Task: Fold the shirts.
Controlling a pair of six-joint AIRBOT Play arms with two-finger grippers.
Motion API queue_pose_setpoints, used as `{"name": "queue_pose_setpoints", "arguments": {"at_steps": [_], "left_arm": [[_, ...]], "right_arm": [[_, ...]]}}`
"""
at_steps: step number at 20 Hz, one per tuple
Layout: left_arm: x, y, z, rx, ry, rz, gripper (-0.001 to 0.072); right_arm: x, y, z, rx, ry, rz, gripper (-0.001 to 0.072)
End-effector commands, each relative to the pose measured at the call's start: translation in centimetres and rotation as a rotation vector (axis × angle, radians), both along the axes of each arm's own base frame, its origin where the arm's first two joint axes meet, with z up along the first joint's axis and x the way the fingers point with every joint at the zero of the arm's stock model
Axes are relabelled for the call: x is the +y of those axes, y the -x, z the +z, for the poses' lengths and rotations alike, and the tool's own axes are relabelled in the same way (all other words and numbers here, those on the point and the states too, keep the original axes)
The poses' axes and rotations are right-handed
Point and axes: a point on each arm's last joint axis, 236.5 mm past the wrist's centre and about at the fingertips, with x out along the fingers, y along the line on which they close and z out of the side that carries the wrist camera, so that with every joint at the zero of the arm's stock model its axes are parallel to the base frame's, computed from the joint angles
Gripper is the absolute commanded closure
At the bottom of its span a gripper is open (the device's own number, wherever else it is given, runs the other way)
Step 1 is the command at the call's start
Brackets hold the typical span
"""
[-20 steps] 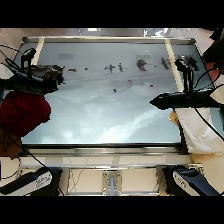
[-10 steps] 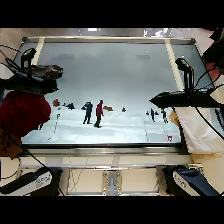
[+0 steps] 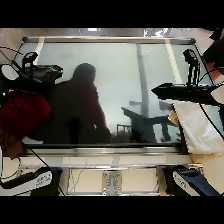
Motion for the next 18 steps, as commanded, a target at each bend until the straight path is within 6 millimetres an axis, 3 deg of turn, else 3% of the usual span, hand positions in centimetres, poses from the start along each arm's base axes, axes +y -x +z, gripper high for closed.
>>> {"name": "queue_pose_setpoints", "arguments": {"at_steps": [1,3,4,7,8,10,13,18], "left_arm": [[10.1,-2.3,1.7,-0.118,-0.348,0.155,0.0207],[16.7,-1.4,2.9,-0.151,-0.425,0.352,0.0204],[18.7,-0.4,2.3,-0.130,-0.407,0.417,0.0205],[21.8,2.4,-2.1,-0.009,-0.254,0.566,0.0194],[22.5,3.1,-3.5,0.033,-0.227,0.588,0.0145],[22.9,4.0,-6.2,0.102,-0.165,0.616,0.0108],[20.6,3.1,-9.7,0.162,-0.058,0.533,0.0108],[20.0,3.1,-12.9,0.231,-0.036,0.517,0.0108]], "right_arm": [[-0.2,-0.7,0.5,-0.031,-0.007,-0.022,0.0532],[-0.2,-0.8,0.5,-0.031,-0.007,-0.023,0.0509],[-0.2,-0.8,0.6,-0.034,-0.007,-0.025,0.0510],[-0.4,-1.5,1.2,-0.066,-0.016,-0.047,0.0510],[-0.5,-1.8,1.5,-0.080,-0.022,-0.057,0.0510],[-0.8,-2.5,2.5,-0.122,-0.028,-0.079,0.0510],[-1.2,-3.5,4.7,-0.191,-0.039,-0.106,0.0510],[-1.1,-3.6,6.9,-0.236,-0.052,-0.105,0.0510]]}}
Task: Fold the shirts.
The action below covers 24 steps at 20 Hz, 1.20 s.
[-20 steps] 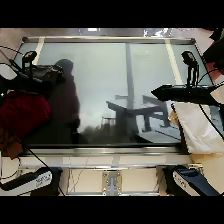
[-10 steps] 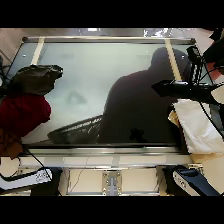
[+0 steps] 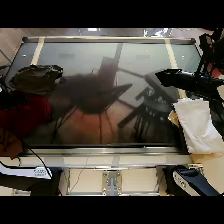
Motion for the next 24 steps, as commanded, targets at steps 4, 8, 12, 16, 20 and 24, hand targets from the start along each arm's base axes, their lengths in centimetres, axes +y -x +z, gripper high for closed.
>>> {"name": "queue_pose_setpoints", "arguments": {"at_steps": [4,8,12,16,20,24], "left_arm": [[-0.6,0.2,-3.4,0.057,0.057,-0.015,0.0121],[-0.7,-0.1,-2.2,0.033,0.043,-0.025,0.0695],[-2.7,-1.1,4.2,-0.085,0.006,-0.059,0.0695],[-12.5,-1.7,13.5,-0.320,0.262,-0.105,0.0695],[-26.4,-0.7,21.2,-0.473,0.517,-0.378,0.0695],[-40.1,3.0,21.5,-0.393,0.628,-0.706,0.0695]], "right_arm": [[0.2,-0.2,1.4,-0.032,-0.021,-0.003,0.0510],[0.6,-0.1,1.8,-0.031,-0.052,0.004,0.0510],[1.3,0.4,4.2,-0.062,-0.085,0.027,0.0511],[2.3,2.9,9.7,-0.135,-0.055,0.112,0.0511],[3.3,7.8,15.8,-0.219,0.021,0.225,0.0512],[2.5,11.6,20.6,-0.331,0.129,0.239,0.0513]]}}
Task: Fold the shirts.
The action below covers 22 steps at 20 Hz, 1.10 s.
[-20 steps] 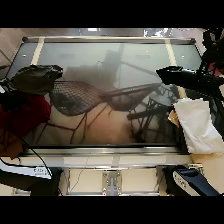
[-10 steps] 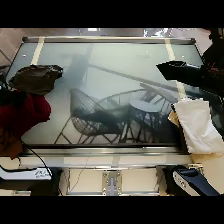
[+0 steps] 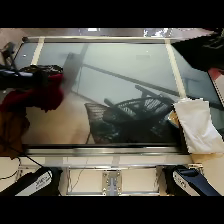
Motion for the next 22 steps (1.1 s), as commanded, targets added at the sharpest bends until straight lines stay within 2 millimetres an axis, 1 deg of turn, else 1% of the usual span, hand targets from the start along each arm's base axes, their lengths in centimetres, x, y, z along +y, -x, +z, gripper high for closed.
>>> {"name": "queue_pose_setpoints", "arguments": {"at_steps": [1,3,5,7,8,9,10,11,12,14,15,16,17,18,19,20,21,22], "left_arm": [[-12.8,4.6,1.2,-0.007,0.085,-0.320,0.0695],[-19.6,6.7,-0.3,-0.005,0.094,-0.460,0.0695],[-25.9,8.1,-2.5,-0.018,0.106,-0.547,0.0695],[-30.7,9.2,-5.6,-0.015,0.106,-0.593,0.0695],[-32.6,9.9,-7.5,-0.002,0.099,-0.614,0.0695],[-34.1,10.7,-9.3,0.023,0.095,-0.632,0.0695],[-35.4,11.5,-10.8,0.061,0.109,-0.639,0.0695],[-36.5,12.0,-11.8,0.102,0.145,-0.627,0.0696],[-37.4,12.1,-12.2,0.128,0.189,-0.608,0.0696],[-38.8,12.0,-11.7,0.115,0.274,-0.628,0.0696],[-39.1,11.7,-11.0,0.089,0.309,-0.643,0.0695],[-38.9,10.7,-10.2,0.067,0.337,-0.633,0.0695],[-37.9,8.9,-9.4,0.039,0.352,-0.598,0.0671],[-36.2,6.6,-8.7,0.007,0.348,-0.551,0.0468],[-33.5,3.6,-7.7,-0.032,0.337,-0.491,0.0136],[-30.3,0.8,-6.7,-0.059,0.335,-0.429,0.0006],[-26.3,-1.8,-5.4,-0.077,0.341,-0.363,0.0007],[-22.1,-3.9,-4.1,-0.092,0.346,-0.300,0.0008]], "right_arm": [[-0.9,3.5,3.5,-0.093,0.095,-0.006,0.0512],[-1.8,4.2,5.3,-0.151,0.120,-0.043,0.0513],[-2.4,4.6,6.2,-0.183,0.137,-0.071,0.0512],[-2.6,4.6,6.2,-0.185,0.144,-0.079,0.0513],[-2.7,4.5,6.0,-0.177,0.150,-0.081,0.0513],[-2.9,4.4,5.6,-0.168,0.163,-0.089,0.0513],[-3.4,4.2,5.2,-0.158,0.181,-0.106,0.0513],[-4.0,3.9,4.9,-0.152,0.200,-0.130,0.0513],[-4.6,3.6,4.7,-0.147,0.219,-0.155,0.0513],[-5.8,3.0,4.2,-0.135,0.253,-0.202,0.0513],[-6.2,2.7,3.9,-0.127,0.265,-0.215,0.0513],[-6.4,2.5,3.6,-0.120,0.273,-0.224,0.0513],[-6.8,2.1,3.5,-0.115,0.283,-0.239,0.0513],[-7.3,1.7,3.2,-0.107,0.296,-0.258,0.0513],[-8.0,1.2,2.9,-0.101,0.314,-0.283,0.0513],[-8.7,0.9,2.7,-0.095,0.333,-0.311,0.0513],[-9.7,0.4,2.4,-0.086,0.357,-0.346,0.0513],[-10.6,0.0,1.8,-0.064,0.385,-0.375,0.0513]]}}
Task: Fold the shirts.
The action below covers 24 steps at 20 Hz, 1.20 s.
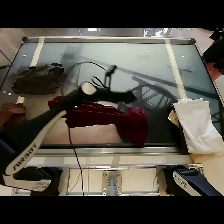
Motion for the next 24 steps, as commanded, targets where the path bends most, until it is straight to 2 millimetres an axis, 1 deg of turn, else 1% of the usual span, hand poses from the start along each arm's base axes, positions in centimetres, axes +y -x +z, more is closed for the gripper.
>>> {"name": "queue_pose_setpoints", "arguments": {"at_steps": [1,2,3,4,5,6,7,8,9,10,11,12,14,15,16,18,19,21,23,24], "left_arm": [[13.0,-7.0,3.9,-0.033,0.034,0.209,0.0009],[18.2,-8.5,4.8,-0.032,0.037,0.290,0.0011],[22.9,-9.3,5.0,-0.004,0.040,0.368,0.0011],[27.8,-9.5,4.3,0.055,0.026,0.448,0.0011],[32.0,-8.9,2.9,0.125,-0.011,0.509,0.0011],[35.8,-7.8,0.9,0.201,-0.070,0.562,0.0011],[39.6,-6.3,-1.2,0.288,-0.138,0.617,0.0011],[42.7,-4.9,-2.8,0.360,-0.187,0.672,0.0011],[44.8,-4.1,-3.7,0.397,-0.204,0.708,0.0011],[46.0,-4.0,-4.0,0.411,-0.190,0.734,0.0012],[46.6,-4.0,-4.3,0.423,-0.173,0.750,0.0012],[46.8,-4.0,-4.9,0.425,-0.183,0.736,0.0012],[46.0,-4.0,-6.4,0.422,-0.210,0.660,0.0011],[45.5,-4.1,-7.3,0.441,-0.209,0.645,0.0012],[45.0,-4.2,-8.3,0.461,-0.208,0.629,0.0011],[44.5,-4.4,-10.0,0.486,-0.212,0.599,0.0011],[44.4,-4.3,-10.8,0.503,-0.210,0.593,0.0012],[44.4,-4.2,-11.9,0.533,-0.205,0.587,0.0011],[43.9,-4.2,-12.6,0.548,-0.204,0.575,0.0012],[43.5,-4.3,-12.7,0.551,-0.203,0.565,0.0012]], "right_arm": [[-3.1,-1.4,-2.4,0.077,0.082,-0.117,0.0513],[-3.6,-1.6,-4.6,0.170,0.110,-0.127,0.0513],[-4.0,-1.5,-7.1,0.281,0.138,-0.130,0.0513],[-4.1,-1.3,-10.0,0.415,0.160,-0.123,0.0513],[-4.0,-1.6,-12.1,0.512,0.151,-0.127,0.0513],[-3.6,-2.6,-14.0,0.578,0.128,-0.128,0.0513],[-3.0,-3.4,-16.0,0.644,0.106,-0.119,0.0513],[-2.3,-4.2,-18.2,0.715,0.077,-0.111,0.0513],[-1.6,-5.1,-20.1,0.772,0.032,-0.119,0.0513],[-0.7,-6.2,-22.3,0.819,-0.030,-0.127,0.0513],[0.0,-7.1,-24.2,0.851,-0.080,-0.140,0.0512],[0.2,-8.0,-26.1,0.864,-0.108,-0.156,0.0512],[-0.4,-8.3,-29.7,0.907,-0.135,-0.206,0.0505],[-0.8,-7.9,-31.3,0.932,-0.151,-0.227,0.0505],[-1.2,-7.0,-32.9,0.959,-0.162,-0.244,0.0505],[-2.2,-4.6,-35.7,1.003,-0.171,-0.281,0.0506],[-2.6,-3.4,-36.6,1.011,-0.179,-0.299,0.0505],[-3.5,-1.3,-38.0,1.001,-0.202,-0.335,0.0506],[-3.7,0.2,-38.4,0.973,-0.217,-0.348,0.0506],[-3.6,0.6,-38.5,0.963,-0.222,-0.346,0.0507]]}}
